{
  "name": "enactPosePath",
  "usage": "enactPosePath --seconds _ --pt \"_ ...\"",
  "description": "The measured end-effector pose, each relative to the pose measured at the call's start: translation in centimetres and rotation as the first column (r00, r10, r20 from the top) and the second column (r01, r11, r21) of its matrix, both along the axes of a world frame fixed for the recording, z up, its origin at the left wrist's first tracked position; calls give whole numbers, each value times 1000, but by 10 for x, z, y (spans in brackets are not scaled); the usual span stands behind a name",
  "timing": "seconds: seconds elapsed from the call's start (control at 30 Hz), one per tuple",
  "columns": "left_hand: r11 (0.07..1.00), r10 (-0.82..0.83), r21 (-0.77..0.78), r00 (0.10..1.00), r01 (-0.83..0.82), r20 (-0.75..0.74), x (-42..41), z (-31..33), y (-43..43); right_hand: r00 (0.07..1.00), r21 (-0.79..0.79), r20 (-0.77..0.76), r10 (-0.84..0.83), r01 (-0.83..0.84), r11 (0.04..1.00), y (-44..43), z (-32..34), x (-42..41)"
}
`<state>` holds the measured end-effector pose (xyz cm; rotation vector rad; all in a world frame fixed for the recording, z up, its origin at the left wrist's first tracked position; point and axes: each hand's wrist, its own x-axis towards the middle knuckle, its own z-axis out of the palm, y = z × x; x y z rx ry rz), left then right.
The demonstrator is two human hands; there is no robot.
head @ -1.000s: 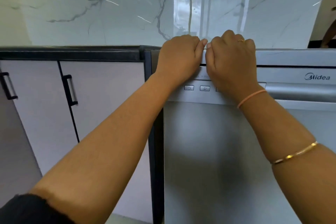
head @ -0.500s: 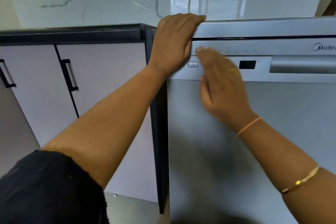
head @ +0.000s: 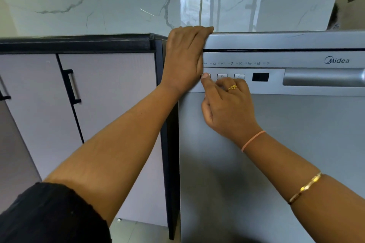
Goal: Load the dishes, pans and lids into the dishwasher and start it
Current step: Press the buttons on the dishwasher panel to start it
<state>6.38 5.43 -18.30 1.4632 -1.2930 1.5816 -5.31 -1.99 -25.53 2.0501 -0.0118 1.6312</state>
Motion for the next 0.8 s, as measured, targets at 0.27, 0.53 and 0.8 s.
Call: enactPosePath --seconds 0.27,0.53,0.8 --pt "997 -72 19 997 72 3 2 3 4 999 11 16 31 -31 999 1 -2 7" --pt "996 -84 32 996 83 24 2 5 7 998 164 -50 42 -34 986 7 -7 -6" --pt "998 -68 16 997 67 42 3 3 5 988 93 -42 147 -142 985 -4 -7 -25"
